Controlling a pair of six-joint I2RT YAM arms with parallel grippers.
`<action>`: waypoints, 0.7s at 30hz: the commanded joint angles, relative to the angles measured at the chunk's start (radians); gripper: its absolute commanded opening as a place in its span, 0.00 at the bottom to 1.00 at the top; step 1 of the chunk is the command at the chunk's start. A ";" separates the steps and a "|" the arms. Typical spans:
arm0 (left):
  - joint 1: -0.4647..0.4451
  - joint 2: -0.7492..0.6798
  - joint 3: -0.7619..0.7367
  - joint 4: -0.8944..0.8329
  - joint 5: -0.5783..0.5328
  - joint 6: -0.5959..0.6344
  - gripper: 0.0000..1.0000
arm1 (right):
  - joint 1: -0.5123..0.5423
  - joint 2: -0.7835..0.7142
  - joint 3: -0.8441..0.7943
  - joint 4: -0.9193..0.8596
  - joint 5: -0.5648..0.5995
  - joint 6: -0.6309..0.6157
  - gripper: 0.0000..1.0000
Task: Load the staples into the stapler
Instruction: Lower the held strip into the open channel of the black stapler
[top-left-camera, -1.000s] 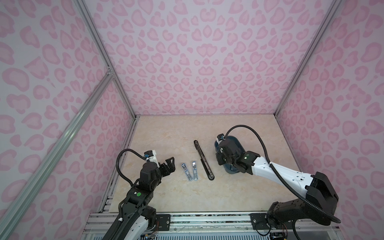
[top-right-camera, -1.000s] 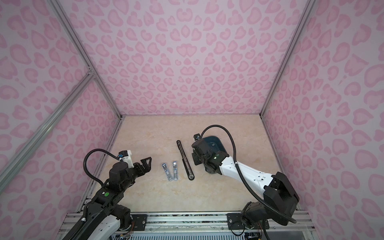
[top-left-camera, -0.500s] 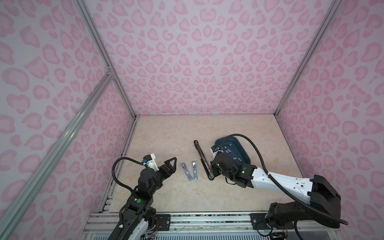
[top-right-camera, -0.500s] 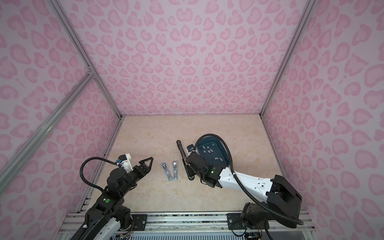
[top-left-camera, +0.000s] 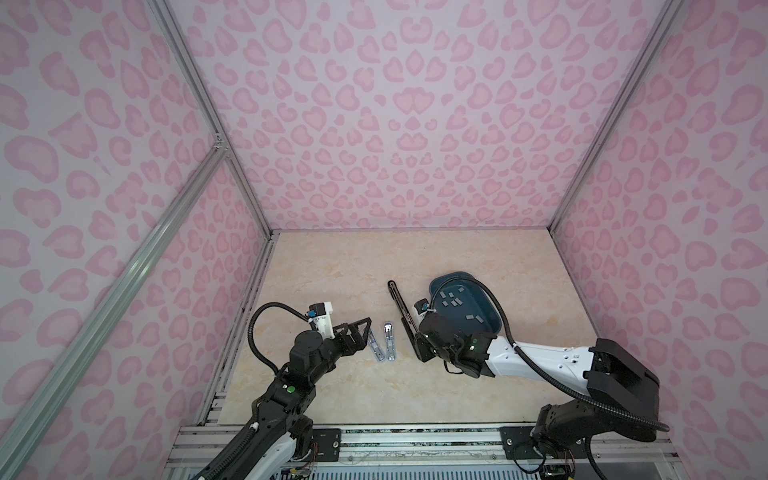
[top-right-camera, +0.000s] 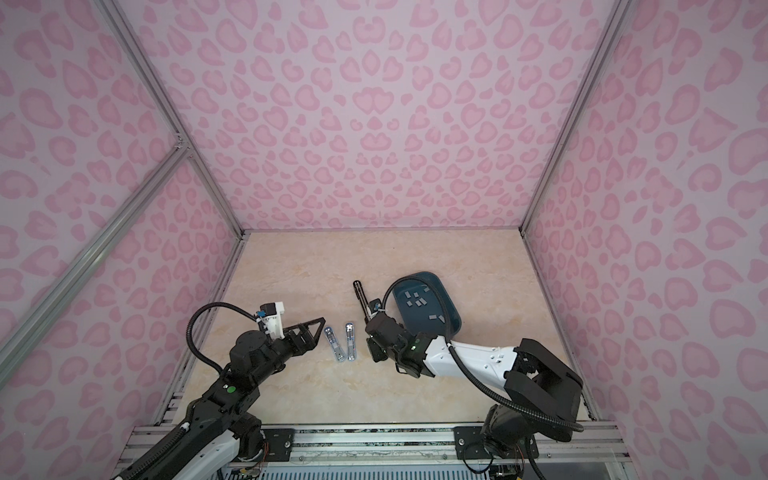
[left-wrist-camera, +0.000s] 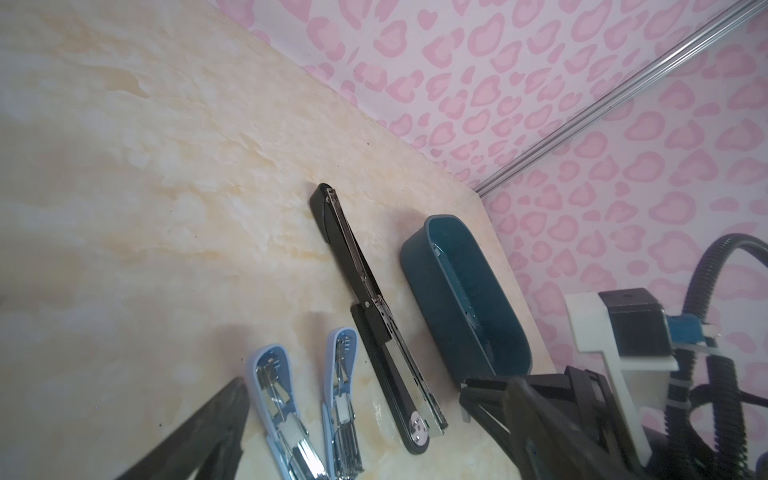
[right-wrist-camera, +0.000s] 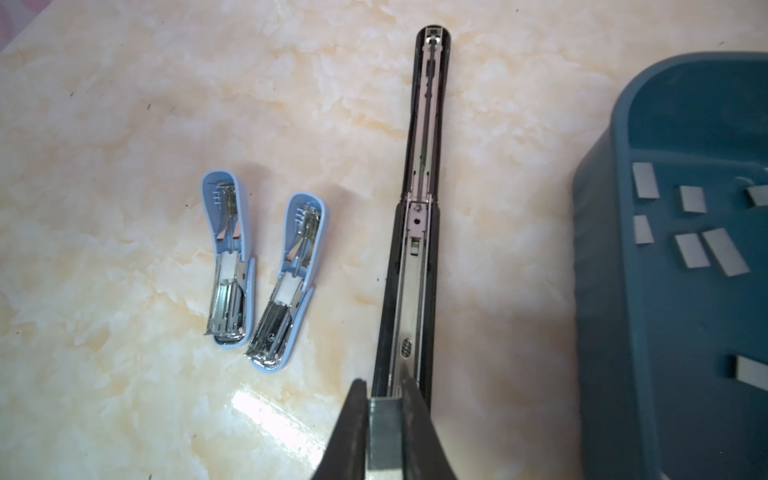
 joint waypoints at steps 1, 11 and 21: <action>-0.004 0.013 0.013 0.072 0.031 0.033 0.97 | -0.004 -0.010 -0.002 0.023 0.032 -0.003 0.16; -0.026 0.077 -0.003 0.137 0.023 0.050 0.97 | -0.006 0.044 0.003 0.025 0.002 0.018 0.15; -0.033 0.073 -0.001 0.135 0.008 0.055 0.97 | -0.009 0.047 -0.005 0.018 0.024 0.027 0.15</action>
